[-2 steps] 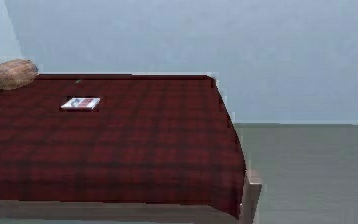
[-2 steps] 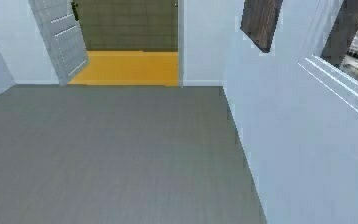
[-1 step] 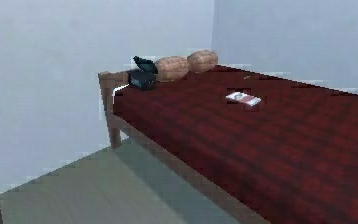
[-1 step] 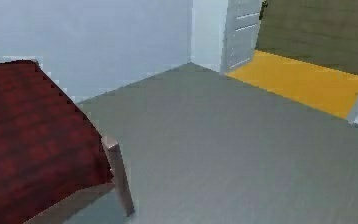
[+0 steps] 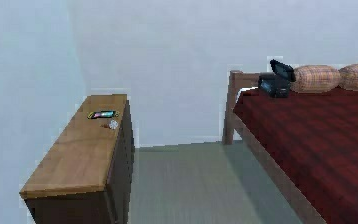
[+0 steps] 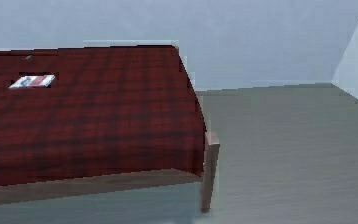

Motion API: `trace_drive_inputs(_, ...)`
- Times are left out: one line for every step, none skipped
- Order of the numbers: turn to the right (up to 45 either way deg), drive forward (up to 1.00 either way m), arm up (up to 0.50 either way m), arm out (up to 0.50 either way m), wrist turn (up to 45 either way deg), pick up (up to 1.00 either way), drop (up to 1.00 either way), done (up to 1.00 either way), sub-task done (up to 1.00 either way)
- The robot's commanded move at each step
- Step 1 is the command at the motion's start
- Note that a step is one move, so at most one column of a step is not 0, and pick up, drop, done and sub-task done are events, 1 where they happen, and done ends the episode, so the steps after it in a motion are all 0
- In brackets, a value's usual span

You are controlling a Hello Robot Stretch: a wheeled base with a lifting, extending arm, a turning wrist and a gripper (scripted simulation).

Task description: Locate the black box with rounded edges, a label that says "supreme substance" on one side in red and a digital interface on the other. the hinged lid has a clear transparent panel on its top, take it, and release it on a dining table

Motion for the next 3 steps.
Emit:
trace_drive_inputs(0.0, 0.45, 0.00, 0.00, 0.0, 0.00, 0.00, 0.00, 0.00)
trace_drive_inputs(-45.0, 0.00, 0.00, 0.00, 0.0, 0.00, 0.00, 0.00, 0.00)
trace_drive_inputs(-12.0, 0.00, 0.00, 0.00, 0.0, 0.00, 0.00, 0.00, 0.00)
